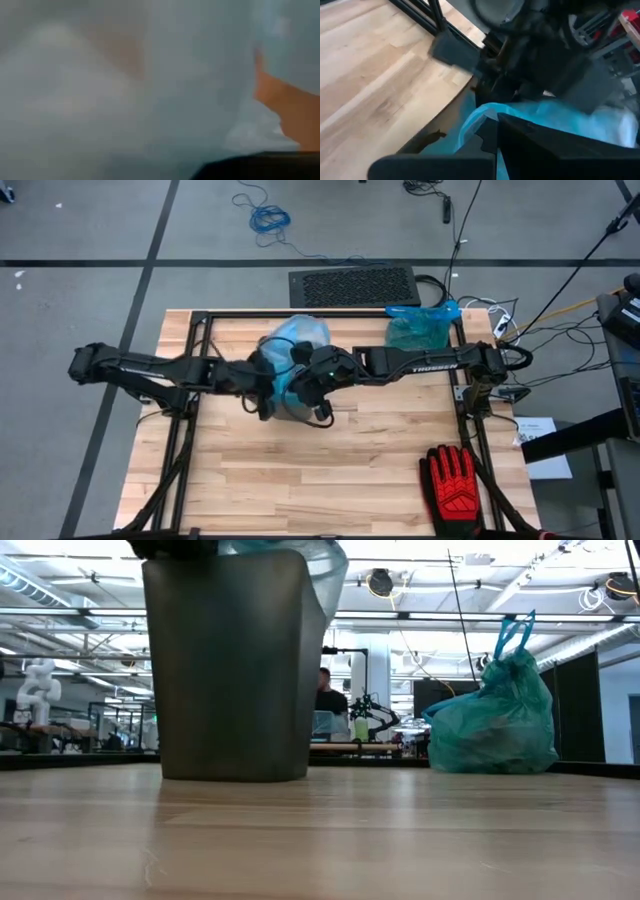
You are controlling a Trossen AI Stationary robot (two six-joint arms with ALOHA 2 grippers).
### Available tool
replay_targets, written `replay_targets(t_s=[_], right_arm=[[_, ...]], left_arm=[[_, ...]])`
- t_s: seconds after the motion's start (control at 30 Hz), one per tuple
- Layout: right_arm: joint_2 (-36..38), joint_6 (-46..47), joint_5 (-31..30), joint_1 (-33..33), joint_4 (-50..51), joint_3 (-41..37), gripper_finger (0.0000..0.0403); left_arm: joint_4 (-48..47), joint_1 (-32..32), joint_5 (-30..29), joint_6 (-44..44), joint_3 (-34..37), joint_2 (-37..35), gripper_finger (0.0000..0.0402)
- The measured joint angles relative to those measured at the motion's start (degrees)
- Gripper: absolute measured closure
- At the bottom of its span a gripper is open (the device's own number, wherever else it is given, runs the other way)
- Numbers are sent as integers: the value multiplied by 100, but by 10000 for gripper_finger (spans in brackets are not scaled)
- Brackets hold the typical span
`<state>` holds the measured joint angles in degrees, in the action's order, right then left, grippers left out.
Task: Place trash/remove bag and relplace
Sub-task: Insert the blue trash bag into the black trash bin
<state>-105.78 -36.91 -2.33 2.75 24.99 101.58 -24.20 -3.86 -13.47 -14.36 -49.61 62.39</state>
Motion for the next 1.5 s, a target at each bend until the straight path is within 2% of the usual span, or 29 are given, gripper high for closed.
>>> replay_targets(t_s=[0.23, 0.43, 0.7, 0.9, 1.23, 1.4, 1.5], right_arm=[[0, 39, 137, -16, 12, 0, 403], [0, 36, 139, -16, 87, 0, 403], [0, 46, 142, -16, 219, 0, 403], [-2, 63, 144, -16, 299, 0, 403], [-2, 68, 150, -16, 400, 0, 403], [-2, 68, 274, -16, 410, 0, 403], [-2, 68, 273, -14, 469, 0, 403]], left_arm=[[-1229, -11, -680, 28, -910, 184, 401], [-1811, -92, -665, 21, -1368, -11, 401], [-3034, -250, -309, -102, -1436, -24, 401], [-3456, -477, -245, -187, -1662, -24, 370], [-3926, -688, -388, -68, -3023, -28, 306], [-3822, -682, -659, 597, -3573, -22, 297], [-3563, -560, -665, 1282, -3759, 75, 296]])
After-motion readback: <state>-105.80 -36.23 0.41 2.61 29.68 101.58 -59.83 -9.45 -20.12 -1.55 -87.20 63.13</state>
